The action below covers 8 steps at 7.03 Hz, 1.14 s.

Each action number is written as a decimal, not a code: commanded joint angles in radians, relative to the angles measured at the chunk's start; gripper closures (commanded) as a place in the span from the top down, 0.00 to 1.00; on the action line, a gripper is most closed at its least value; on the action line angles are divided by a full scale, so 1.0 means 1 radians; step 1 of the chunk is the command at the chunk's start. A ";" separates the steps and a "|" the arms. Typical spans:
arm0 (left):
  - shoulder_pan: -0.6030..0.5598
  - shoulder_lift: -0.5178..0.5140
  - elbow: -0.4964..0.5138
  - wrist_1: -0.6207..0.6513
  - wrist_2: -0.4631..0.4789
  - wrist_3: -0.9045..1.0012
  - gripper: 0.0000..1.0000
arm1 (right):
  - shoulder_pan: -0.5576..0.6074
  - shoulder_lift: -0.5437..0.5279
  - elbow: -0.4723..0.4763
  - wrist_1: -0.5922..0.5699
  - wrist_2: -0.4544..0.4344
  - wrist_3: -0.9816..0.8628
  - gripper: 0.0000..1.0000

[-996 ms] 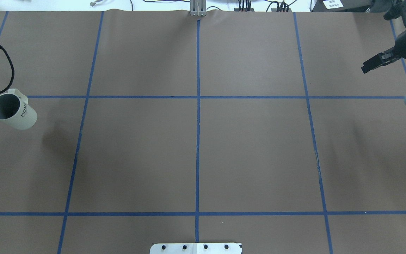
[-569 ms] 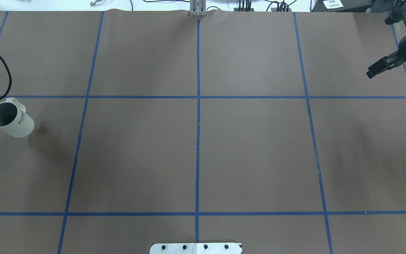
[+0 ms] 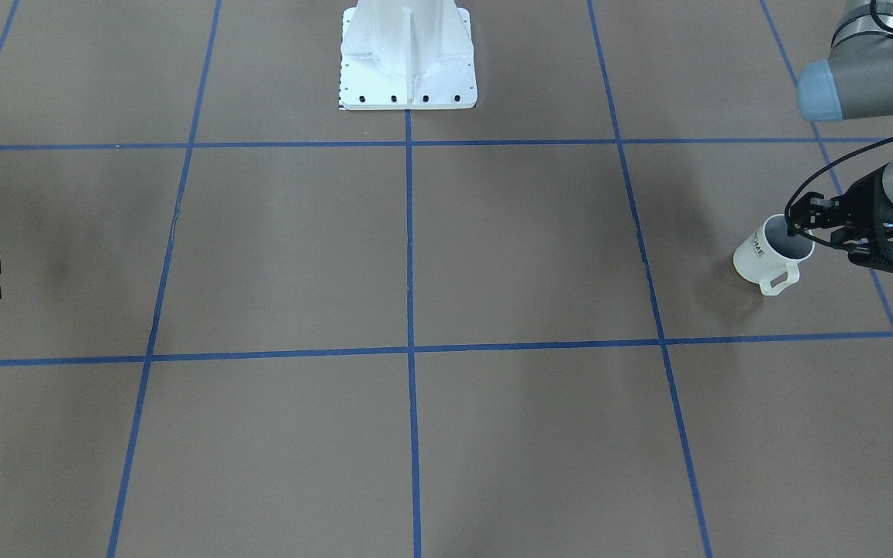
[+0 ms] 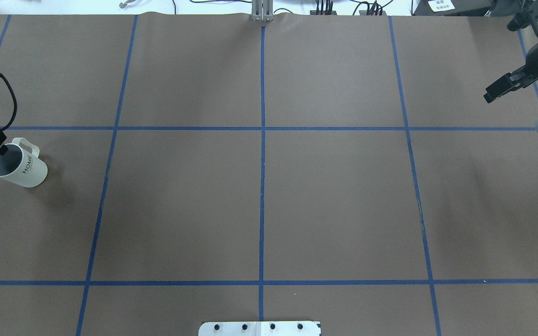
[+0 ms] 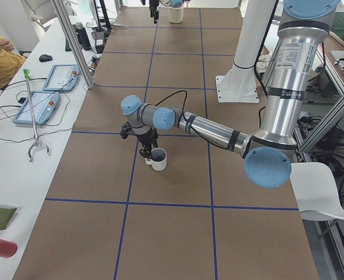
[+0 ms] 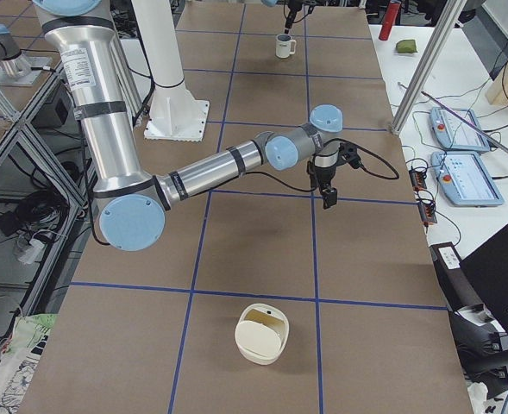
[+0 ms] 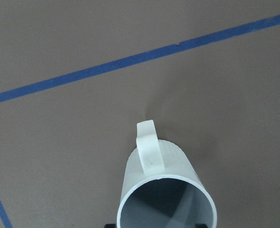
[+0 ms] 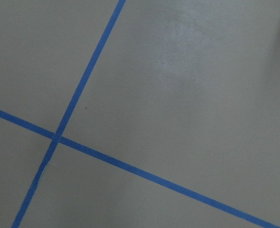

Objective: Left arm hands cup to right arm to dump lemon

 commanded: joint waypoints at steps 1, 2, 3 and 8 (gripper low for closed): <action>-0.135 -0.022 -0.019 0.008 -0.002 0.001 1.00 | 0.024 -0.020 0.010 -0.001 0.004 0.003 1.00; -0.204 -0.017 -0.027 0.008 -0.028 0.001 1.00 | 0.060 -0.047 0.004 -0.004 0.048 -0.004 1.00; -0.276 -0.017 -0.011 0.005 -0.033 0.042 1.00 | 0.116 -0.067 -0.003 -0.011 0.117 -0.010 1.00; -0.370 -0.023 0.186 0.011 -0.034 0.277 1.00 | 0.282 -0.205 -0.001 -0.163 0.141 -0.225 1.00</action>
